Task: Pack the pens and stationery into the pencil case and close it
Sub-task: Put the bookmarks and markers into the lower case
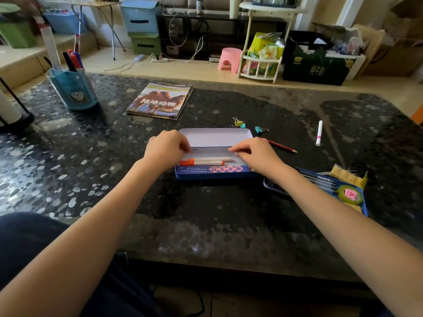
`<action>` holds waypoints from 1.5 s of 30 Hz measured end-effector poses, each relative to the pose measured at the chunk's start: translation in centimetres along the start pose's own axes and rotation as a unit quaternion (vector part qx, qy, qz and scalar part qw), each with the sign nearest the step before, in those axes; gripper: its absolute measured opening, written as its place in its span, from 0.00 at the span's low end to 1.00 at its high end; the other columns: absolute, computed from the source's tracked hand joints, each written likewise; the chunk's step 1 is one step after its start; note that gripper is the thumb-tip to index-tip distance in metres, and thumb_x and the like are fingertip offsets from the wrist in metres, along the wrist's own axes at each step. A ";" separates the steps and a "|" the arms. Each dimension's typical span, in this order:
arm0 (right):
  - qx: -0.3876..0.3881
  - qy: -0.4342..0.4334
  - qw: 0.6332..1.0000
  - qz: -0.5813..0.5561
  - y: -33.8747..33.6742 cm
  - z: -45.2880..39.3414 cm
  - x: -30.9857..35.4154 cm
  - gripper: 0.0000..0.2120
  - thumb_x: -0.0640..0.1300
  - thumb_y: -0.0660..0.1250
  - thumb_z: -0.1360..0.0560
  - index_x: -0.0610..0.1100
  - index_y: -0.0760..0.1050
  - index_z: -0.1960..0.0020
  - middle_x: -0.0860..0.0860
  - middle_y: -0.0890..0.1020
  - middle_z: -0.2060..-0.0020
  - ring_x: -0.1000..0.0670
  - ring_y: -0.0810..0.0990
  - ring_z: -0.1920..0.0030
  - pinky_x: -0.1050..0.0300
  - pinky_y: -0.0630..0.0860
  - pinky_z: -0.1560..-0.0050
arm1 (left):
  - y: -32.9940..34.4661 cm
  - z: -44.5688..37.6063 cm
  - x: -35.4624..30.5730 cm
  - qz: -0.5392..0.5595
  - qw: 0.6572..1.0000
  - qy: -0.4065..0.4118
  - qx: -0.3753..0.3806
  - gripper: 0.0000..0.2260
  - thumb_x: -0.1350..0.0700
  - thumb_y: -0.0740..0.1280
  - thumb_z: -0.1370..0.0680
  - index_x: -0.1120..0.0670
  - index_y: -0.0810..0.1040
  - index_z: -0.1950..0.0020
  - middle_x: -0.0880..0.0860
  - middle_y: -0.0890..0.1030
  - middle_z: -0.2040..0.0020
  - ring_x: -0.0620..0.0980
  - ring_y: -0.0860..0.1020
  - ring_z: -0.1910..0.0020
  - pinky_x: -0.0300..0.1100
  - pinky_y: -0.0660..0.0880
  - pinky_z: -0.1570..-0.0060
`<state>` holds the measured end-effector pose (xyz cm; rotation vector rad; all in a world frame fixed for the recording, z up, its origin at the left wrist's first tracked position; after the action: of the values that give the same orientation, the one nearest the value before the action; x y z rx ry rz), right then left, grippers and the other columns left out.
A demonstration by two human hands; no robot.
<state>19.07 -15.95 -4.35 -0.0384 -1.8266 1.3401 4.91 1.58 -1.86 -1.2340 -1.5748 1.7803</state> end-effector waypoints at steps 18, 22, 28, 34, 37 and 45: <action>-0.177 0.276 0.927 0.182 -9.4 -2.8 -16.0 0.20 0.47 0.68 0.25 0.37 0.73 0.37 0.38 0.75 0.41 0.38 0.75 0.41 0.49 0.73 0.44 | 7.8 -10.3 -20.5 0.016 0.981 0.194 0.019 0.15 0.62 0.60 0.24 0.49 0.79 0.42 0.53 0.80 0.42 0.55 0.75 0.40 0.49 0.68 0.42; -0.206 0.253 0.934 0.148 -9.6 -2.7 -16.7 0.15 0.39 0.66 0.27 0.39 0.74 0.40 0.39 0.78 0.44 0.38 0.77 0.44 0.49 0.74 0.46 | 9.9 -11.8 -23.2 0.066 0.978 0.194 0.036 0.17 0.63 0.60 0.25 0.51 0.77 0.40 0.53 0.80 0.42 0.55 0.76 0.41 0.49 0.73 0.43; -0.227 0.176 0.958 -0.009 -10.3 -1.1 -12.5 0.11 0.41 0.70 0.28 0.43 0.79 0.46 0.47 0.81 0.56 0.48 0.80 0.54 0.57 0.74 0.54 | 9.3 -9.9 -23.9 0.178 0.967 0.175 0.038 0.17 0.60 0.61 0.23 0.54 0.75 0.34 0.57 0.79 0.40 0.56 0.77 0.43 0.48 0.74 0.44; -0.263 0.038 0.963 -0.049 -7.4 0.4 -5.8 0.09 0.37 0.68 0.29 0.44 0.77 0.50 0.49 0.80 0.63 0.51 0.78 0.63 0.50 0.77 0.60 | 6.9 -8.5 -20.5 0.368 0.925 -0.091 0.019 0.21 0.46 0.66 0.25 0.64 0.77 0.45 0.61 0.81 0.51 0.58 0.80 0.49 0.42 0.70 0.64; -0.235 -0.008 0.964 -0.124 -5.5 0.8 -3.2 0.11 0.35 0.68 0.30 0.44 0.76 0.48 0.48 0.81 0.61 0.49 0.80 0.60 0.48 0.79 0.57 | 5.1 -6.9 -18.0 0.501 0.848 -0.167 0.048 0.18 0.58 0.70 0.28 0.65 0.71 0.43 0.64 0.78 0.49 0.60 0.80 0.48 0.52 0.79 0.50; -0.051 -0.103 0.990 -0.076 -3.5 0.0 2.7 0.33 0.32 0.65 0.27 0.53 0.59 0.28 0.47 0.71 0.34 0.50 0.73 0.40 0.58 0.72 0.43 | -1.7 -2.0 -7.7 0.531 0.832 -0.131 0.093 0.12 0.74 0.65 0.28 0.61 0.70 0.50 0.60 0.81 0.54 0.53 0.82 0.65 0.43 0.81 0.64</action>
<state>18.84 -16.20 0.03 0.1884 -2.0252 1.1786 10.03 -3.17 2.29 -2.0429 -0.7431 2.7637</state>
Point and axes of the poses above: each hand's wrist, its own z-axis away from the middle knuckle, its own y-axis out of the palm, x = y × z, the point moved 1 cm from there along -z, towards the middle knuckle
